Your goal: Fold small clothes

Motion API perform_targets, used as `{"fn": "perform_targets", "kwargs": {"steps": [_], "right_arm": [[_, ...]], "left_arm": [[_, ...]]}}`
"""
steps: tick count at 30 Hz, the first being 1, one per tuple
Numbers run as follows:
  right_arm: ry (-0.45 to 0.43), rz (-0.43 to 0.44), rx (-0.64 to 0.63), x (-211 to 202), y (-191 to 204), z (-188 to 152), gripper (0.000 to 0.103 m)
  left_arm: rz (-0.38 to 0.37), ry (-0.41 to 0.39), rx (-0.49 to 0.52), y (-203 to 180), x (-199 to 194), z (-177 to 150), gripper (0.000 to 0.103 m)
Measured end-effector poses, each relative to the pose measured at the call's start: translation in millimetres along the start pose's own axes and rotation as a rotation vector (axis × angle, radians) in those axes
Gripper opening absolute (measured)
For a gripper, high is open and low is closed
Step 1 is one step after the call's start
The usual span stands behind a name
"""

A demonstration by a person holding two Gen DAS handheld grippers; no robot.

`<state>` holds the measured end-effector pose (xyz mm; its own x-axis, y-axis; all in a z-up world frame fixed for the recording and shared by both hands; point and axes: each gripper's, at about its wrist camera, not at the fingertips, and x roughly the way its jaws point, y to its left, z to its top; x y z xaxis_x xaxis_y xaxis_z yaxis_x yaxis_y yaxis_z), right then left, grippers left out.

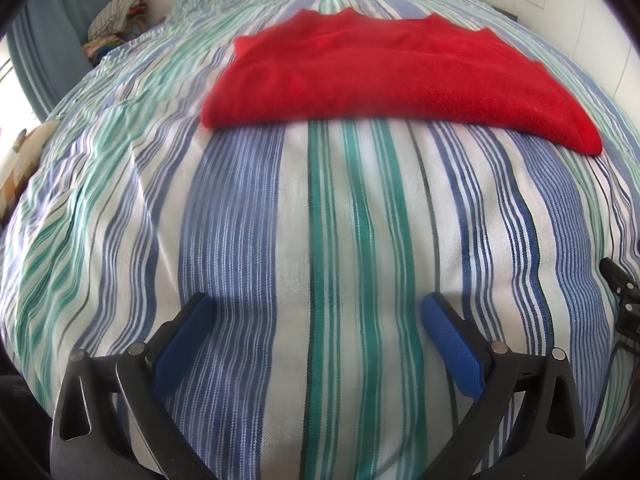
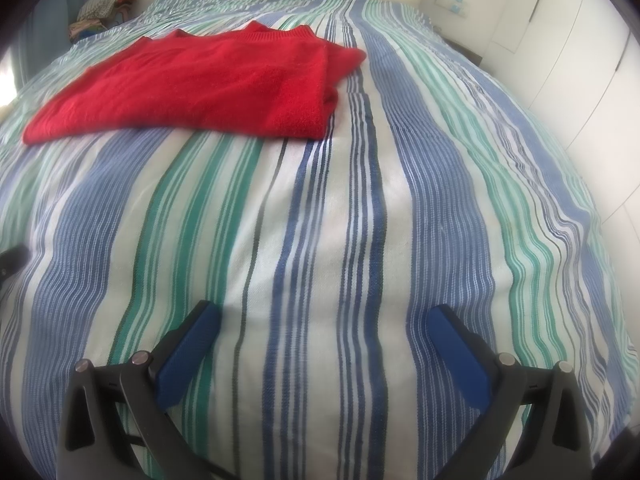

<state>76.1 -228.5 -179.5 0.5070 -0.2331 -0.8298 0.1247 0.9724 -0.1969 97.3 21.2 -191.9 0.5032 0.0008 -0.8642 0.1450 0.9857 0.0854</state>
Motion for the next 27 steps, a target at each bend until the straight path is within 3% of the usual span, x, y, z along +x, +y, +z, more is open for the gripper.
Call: {"fn": "perform_targets", "kwargs": {"steps": [5, 7, 9, 11, 17, 20, 23, 25, 26, 27], "right_arm": [[0.001, 0.001, 0.0, 0, 0, 0, 0.102], [0.027, 0.032, -0.001, -1, -3, 3, 0.102], [0.076, 0.147, 0.005, -4, -16, 16, 0.102], [0.062, 0.3, 0.04, -9, -37, 39, 0.101], [-0.032, 0.459, 0.218, 4, -90, 144, 0.102], [0.047, 0.559, 0.344, 54, -94, 175, 0.1], [0.141, 0.623, 0.497, 107, -86, 173, 0.082], [0.148, 0.619, 0.482, 120, -72, 169, 0.053], [0.136, 0.591, 0.441, 119, -66, 170, 0.021], [0.132, 0.591, 0.428, 115, -61, 174, 0.012]], "left_arm": [[-0.017, 0.007, -0.013, 5, -9, 8, 0.102], [0.004, -0.092, -0.025, 13, -30, 14, 0.101], [0.049, -0.184, -0.022, 21, -46, 18, 0.102], [0.073, -0.212, -0.033, 28, -50, 22, 0.102], [0.02, -0.143, -0.145, 47, -30, 29, 0.102], [0.035, -0.139, -0.135, 46, -27, 28, 0.102], [0.046, -0.129, -0.12, 47, -25, 26, 0.102], [0.044, -0.116, -0.119, 49, -23, 26, 0.102], [0.046, -0.113, -0.119, 51, -23, 27, 0.102], [0.059, -0.115, -0.118, 54, -23, 29, 0.102]]}}
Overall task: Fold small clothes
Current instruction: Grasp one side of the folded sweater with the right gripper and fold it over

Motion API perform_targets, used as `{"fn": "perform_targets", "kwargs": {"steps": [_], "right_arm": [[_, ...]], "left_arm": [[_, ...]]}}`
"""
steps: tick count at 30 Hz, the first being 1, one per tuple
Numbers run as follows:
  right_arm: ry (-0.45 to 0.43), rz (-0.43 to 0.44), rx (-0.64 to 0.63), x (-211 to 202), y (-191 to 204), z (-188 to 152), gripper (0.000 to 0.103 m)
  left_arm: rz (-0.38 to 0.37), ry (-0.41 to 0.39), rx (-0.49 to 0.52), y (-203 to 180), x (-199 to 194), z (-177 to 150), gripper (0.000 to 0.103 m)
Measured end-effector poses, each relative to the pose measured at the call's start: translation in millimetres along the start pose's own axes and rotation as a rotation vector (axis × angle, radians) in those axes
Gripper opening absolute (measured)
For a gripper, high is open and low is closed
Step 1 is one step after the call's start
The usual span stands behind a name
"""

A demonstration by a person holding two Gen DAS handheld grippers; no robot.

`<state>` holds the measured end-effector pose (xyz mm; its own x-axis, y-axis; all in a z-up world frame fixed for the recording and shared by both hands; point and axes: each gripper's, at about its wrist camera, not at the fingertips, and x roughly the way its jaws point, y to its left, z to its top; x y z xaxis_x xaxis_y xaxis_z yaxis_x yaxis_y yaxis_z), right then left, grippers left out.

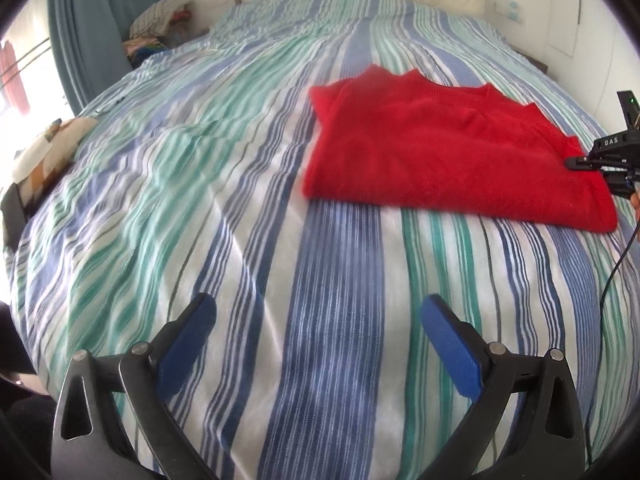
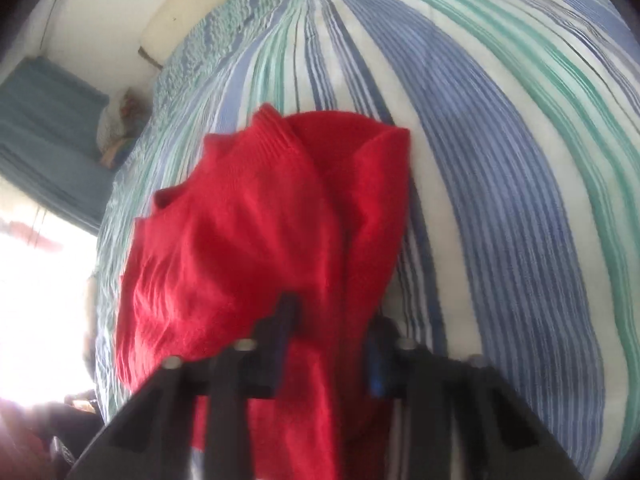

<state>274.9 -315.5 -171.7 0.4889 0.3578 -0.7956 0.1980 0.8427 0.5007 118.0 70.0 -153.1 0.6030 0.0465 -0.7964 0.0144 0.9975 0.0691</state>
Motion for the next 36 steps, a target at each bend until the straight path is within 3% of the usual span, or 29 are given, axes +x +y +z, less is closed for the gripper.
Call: {"fn": "perform_targets", "kwargs": {"steps": [3, 8, 12, 16, 18, 20, 23, 25, 28, 31, 36], "right_arm": [[-0.039, -0.083, -0.095, -21, 41, 8, 0.01], [-0.029, 0.031, -0.251, -44, 146, 31, 0.01], [0.036, 0.116, -0.278, -8, 216, 25, 0.011], [0.111, 0.117, -0.296, 59, 260, 5, 0.013], [0.187, 0.2, -0.241, 91, 263, -10, 0.031], [0.285, 0.355, -0.131, 114, 260, -20, 0.047], [0.267, 0.485, -0.142, 95, 260, -23, 0.049], [0.204, 0.444, -0.264, 66, 264, -19, 0.05], [0.1, 0.225, -0.519, 33, 267, -19, 0.05], [0.124, 0.061, -0.723, 44, 269, -42, 0.048], [0.198, 0.096, -0.831, 100, 288, -107, 0.029]], "left_arm": [[0.081, -0.037, -0.021, 18, -4, 8, 0.102], [0.168, -0.075, -0.135, 64, -8, 17, 0.102], [0.184, -0.039, -0.239, 94, -2, 14, 0.102], [0.197, -0.04, -0.283, 107, -3, 11, 0.102], [0.195, -0.043, -0.294, 110, -5, 10, 0.102], [0.189, -0.04, -0.309, 114, -6, 10, 0.102], [0.179, -0.033, -0.334, 120, -5, 12, 0.102], [0.176, -0.032, -0.354, 125, -5, 13, 0.102], [0.177, -0.041, -0.385, 131, -7, 14, 0.102], [0.17, -0.038, -0.398, 131, -6, 13, 0.102], [0.192, -0.037, -0.369, 123, -3, 9, 0.102]]}}
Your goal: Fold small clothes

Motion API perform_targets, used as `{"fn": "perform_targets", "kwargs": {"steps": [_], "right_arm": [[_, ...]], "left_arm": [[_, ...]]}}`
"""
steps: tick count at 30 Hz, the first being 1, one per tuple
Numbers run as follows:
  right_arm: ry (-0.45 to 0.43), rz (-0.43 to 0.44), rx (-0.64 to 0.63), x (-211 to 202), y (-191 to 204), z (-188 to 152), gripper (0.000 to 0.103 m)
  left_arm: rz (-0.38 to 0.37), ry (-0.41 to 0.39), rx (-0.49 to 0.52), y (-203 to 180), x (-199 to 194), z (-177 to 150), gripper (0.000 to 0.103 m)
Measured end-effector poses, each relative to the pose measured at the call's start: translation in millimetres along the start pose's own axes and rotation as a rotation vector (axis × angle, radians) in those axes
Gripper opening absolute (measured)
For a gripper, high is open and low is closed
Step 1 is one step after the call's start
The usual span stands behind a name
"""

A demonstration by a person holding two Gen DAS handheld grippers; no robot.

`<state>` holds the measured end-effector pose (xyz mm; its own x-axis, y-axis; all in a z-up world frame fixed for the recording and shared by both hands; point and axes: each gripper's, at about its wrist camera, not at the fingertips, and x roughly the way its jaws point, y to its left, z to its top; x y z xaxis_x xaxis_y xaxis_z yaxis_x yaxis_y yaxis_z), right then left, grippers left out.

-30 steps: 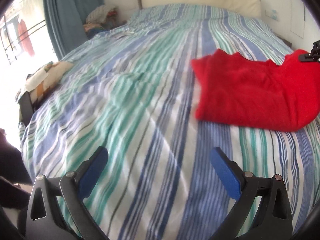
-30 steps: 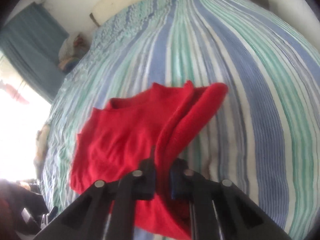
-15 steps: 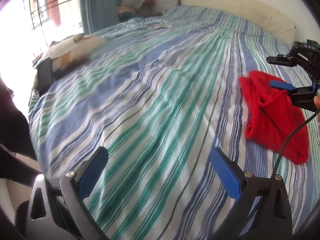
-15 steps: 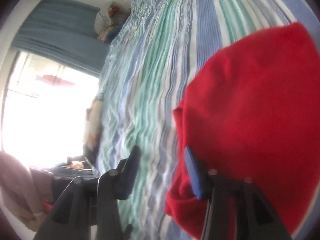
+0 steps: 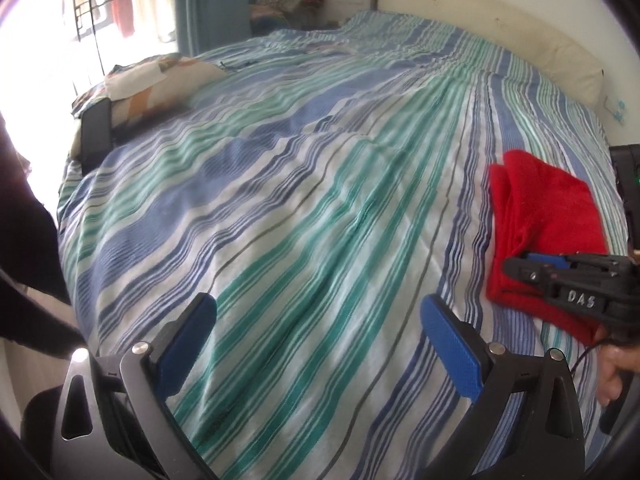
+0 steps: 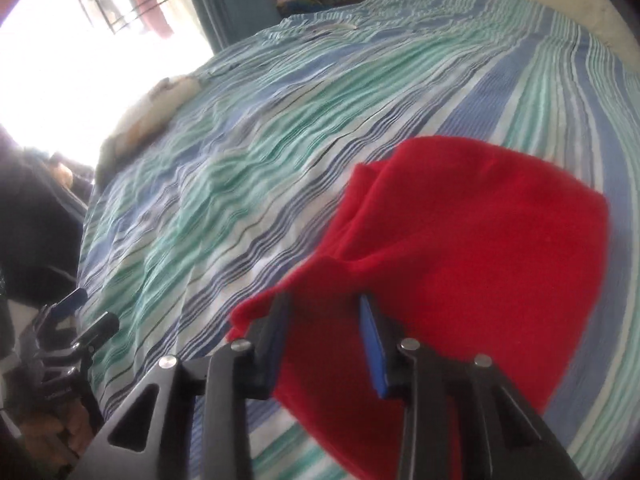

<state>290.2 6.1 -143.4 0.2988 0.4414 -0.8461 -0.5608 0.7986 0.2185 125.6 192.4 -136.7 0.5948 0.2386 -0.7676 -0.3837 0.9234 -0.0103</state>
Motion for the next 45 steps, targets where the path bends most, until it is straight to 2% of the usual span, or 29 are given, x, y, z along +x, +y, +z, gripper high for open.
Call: {"fn": "perform_targets", "kwargs": {"steps": [2, 4, 5, 8, 10, 12, 15, 17, 19, 21, 23, 26, 28, 29, 30, 31, 32, 33, 35, 37, 38, 39, 40, 41, 42, 43, 45], "right_arm": [[0.053, -0.029, -0.092, 29, 30, -15, 0.029], [0.042, -0.068, -0.194, 32, 50, -25, 0.028], [0.042, -0.056, -0.202, 28, 51, -25, 0.028], [0.003, -0.013, -0.198, -7, 43, -22, 0.028], [-0.038, 0.045, -0.167, -44, 34, -25, 0.03], [-0.063, 0.066, -0.117, -79, 21, -36, 0.03], [-0.076, -0.031, -0.055, -106, -5, -63, 0.03], [-0.04, -0.128, -0.008, -93, -21, -77, 0.03], [-0.003, -0.124, 0.053, -67, -34, -88, 0.027], [0.066, -0.123, 0.063, -33, -32, -101, 0.027], [0.041, -0.183, 0.005, -30, -15, -106, 0.027], [0.029, -0.085, 0.025, -54, -3, -115, 0.027], [0.042, -0.032, 0.019, -74, 8, -135, 0.028], [0.055, 0.002, 0.023, -84, 12, -149, 0.033], [0.073, 0.045, 0.037, -92, 15, -164, 0.044], [0.083, 0.095, 0.059, -101, 18, -181, 0.05], [0.083, 0.141, 0.085, -110, 20, -197, 0.062], [0.073, 0.176, 0.116, -119, 20, -215, 0.071], [0.037, 0.209, 0.203, -134, 17, -247, 0.072], [0.012, 0.194, 0.296, -143, 8, -274, 0.072], [-0.005, 0.174, 0.335, -146, 3, -284, 0.072], [-0.023, 0.165, 0.377, -147, -2, -292, 0.072], [-0.037, 0.167, 0.42, -148, -9, -298, 0.072], [-0.047, 0.167, 0.458, -148, -14, -303, 0.072], [-0.059, 0.165, 0.484, -149, -17, -305, 0.072], [-0.072, 0.161, 0.496, -150, -19, -307, 0.072], [-0.09, 0.145, 0.495, -151, -18, -303, 0.072]], "left_arm": [[0.008, -0.004, 0.011, -1, 0, -1, 0.102], [-0.001, 0.009, 0.016, -3, 2, -2, 0.102], [-0.009, 0.016, 0.015, -3, 3, -1, 0.102], [-0.029, 0.014, 0.012, -6, 1, 1, 0.102], [-0.032, 0.003, 0.017, -7, -1, 2, 0.102], [-0.04, 0.007, 0.02, -7, -2, 2, 0.102], [-0.06, 0.034, 0.021, -11, 3, 0, 0.102], [-0.064, 0.043, 0.028, -16, 4, -3, 0.102], [-0.05, 0.041, 0.045, -21, 5, -6, 0.102], [-0.035, 0.039, 0.061, -23, 5, -10, 0.102], [-0.024, 0.042, 0.069, -24, 5, -13, 0.102], [-0.046, 0.052, 0.072, -23, 6, -16, 0.102], [-0.103, 0.057, 0.075, -26, 2, -16, 0.102], [-0.16, 0.058, 0.069, -28, -3, -16, 0.102], [-0.233, 0.058, 0.059, -30, -8, -15, 0.102], [-0.316, 0.054, 0.049, -34, -13, -13, 0.102], [-0.388, 0.051, 0.047, -41, -15, -8, 0.102], [-0.439, 0.06, 0.058, -50, -13, 1, 0.102], [-0.469, 0.088, 0.079, -70, -3, 24, 0.102], [-0.473, 0.111, 0.113, -92, 15, 45, 0.101], [-0.459, 0.123, 0.132, -101, 24, 51, 0.096], [-0.449, 0.142, 0.152, -111, 33, 55, 0.078], [-0.455, 0.179, 0.173, -121, 41, 56, 0.066], [-0.481, 0.225, 0.189, -129, 49, 55, 0.038], [-0.516, 0.267, 0.202, -136, 56, 53, 0.003], [-0.525, 0.28, 0.214, -140, 58, 50, 0.004], [-0.472, 0.245, 0.238, -137, 57, 42, 0.001]]}}
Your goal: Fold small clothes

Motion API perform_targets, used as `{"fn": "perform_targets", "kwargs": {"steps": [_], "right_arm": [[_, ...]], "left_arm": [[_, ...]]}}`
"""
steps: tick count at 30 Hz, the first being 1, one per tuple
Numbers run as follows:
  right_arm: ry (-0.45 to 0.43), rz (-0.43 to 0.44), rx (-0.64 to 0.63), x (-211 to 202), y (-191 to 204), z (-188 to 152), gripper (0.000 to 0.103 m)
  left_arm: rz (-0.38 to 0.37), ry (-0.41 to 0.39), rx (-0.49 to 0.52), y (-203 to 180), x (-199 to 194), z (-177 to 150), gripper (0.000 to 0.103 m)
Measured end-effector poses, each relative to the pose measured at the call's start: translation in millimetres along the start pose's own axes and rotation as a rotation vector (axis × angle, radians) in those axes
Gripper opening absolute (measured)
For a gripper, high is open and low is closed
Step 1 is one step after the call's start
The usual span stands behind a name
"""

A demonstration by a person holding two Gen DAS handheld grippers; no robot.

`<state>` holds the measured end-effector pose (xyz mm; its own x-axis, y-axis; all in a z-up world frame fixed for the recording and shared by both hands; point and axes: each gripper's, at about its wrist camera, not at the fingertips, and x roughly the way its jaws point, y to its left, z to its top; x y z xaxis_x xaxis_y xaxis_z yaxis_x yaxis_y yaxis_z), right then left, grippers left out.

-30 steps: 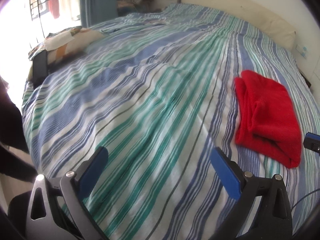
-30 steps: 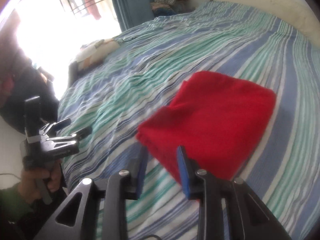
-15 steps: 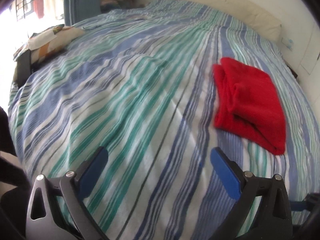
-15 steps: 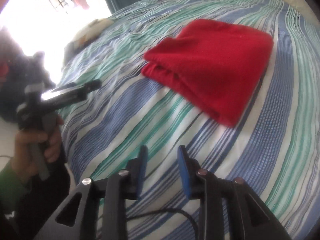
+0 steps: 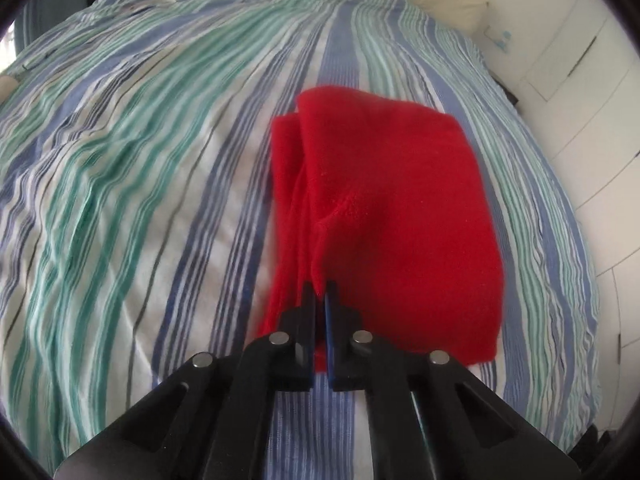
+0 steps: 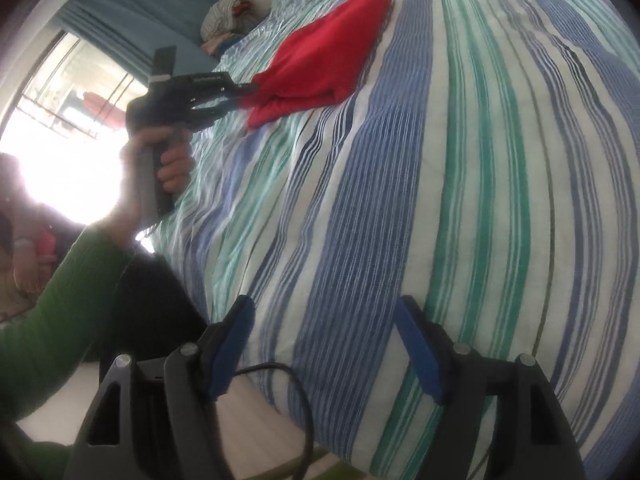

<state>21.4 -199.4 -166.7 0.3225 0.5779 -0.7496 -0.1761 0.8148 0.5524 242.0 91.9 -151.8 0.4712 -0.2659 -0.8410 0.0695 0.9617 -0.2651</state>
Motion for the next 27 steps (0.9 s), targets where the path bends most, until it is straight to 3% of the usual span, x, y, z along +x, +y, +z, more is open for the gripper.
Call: {"fn": "perform_targets", "kwargs": {"steps": [4, 10, 12, 13, 14, 15, 17, 18, 20, 22, 24, 27], "right_arm": [[-0.013, -0.022, -0.026, -2, -1, 5, 0.072], [-0.005, -0.051, -0.035, 1, -4, 5, 0.072], [-0.013, -0.067, -0.047, 1, 2, 8, 0.072], [-0.019, -0.076, -0.054, -1, 4, 10, 0.072], [-0.026, -0.089, -0.061, -4, 5, 13, 0.072], [-0.034, -0.101, -0.066, -2, 7, 16, 0.072], [-0.05, -0.118, -0.073, -5, 5, 30, 0.073], [-0.056, -0.124, -0.075, -4, 3, 41, 0.075], [-0.076, -0.139, -0.079, -4, -1, 68, 0.076], [-0.128, -0.126, -0.07, -6, -4, 104, 0.077], [-0.172, -0.078, -0.028, 0, -12, 145, 0.087], [-0.178, 0.019, 0.085, 31, -31, 207, 0.088]], "left_arm": [[0.007, 0.028, -0.065, 22, 10, -21, 0.001], [0.073, 0.017, 0.03, 6, 8, -22, 0.003], [0.07, 0.039, 0.046, 8, 1, -18, 0.011], [0.064, 0.042, 0.05, 9, -7, -15, 0.014], [0.066, 0.033, 0.054, 9, -14, -9, 0.038], [0.066, 0.008, 0.055, 10, -24, -3, 0.07], [0.032, -0.072, 0.045, 12, -41, 15, 0.098], [-0.001, -0.105, 0.04, 13, -46, 24, 0.1], [-0.044, -0.098, 0.03, 15, -41, 44, 0.102], [-0.053, -0.032, 0.031, 16, -17, 60, 0.102], [-0.003, 0.024, 0.028, 20, 11, 67, 0.101], [-0.012, 0.108, -0.01, 30, 45, 70, 0.101]]}}
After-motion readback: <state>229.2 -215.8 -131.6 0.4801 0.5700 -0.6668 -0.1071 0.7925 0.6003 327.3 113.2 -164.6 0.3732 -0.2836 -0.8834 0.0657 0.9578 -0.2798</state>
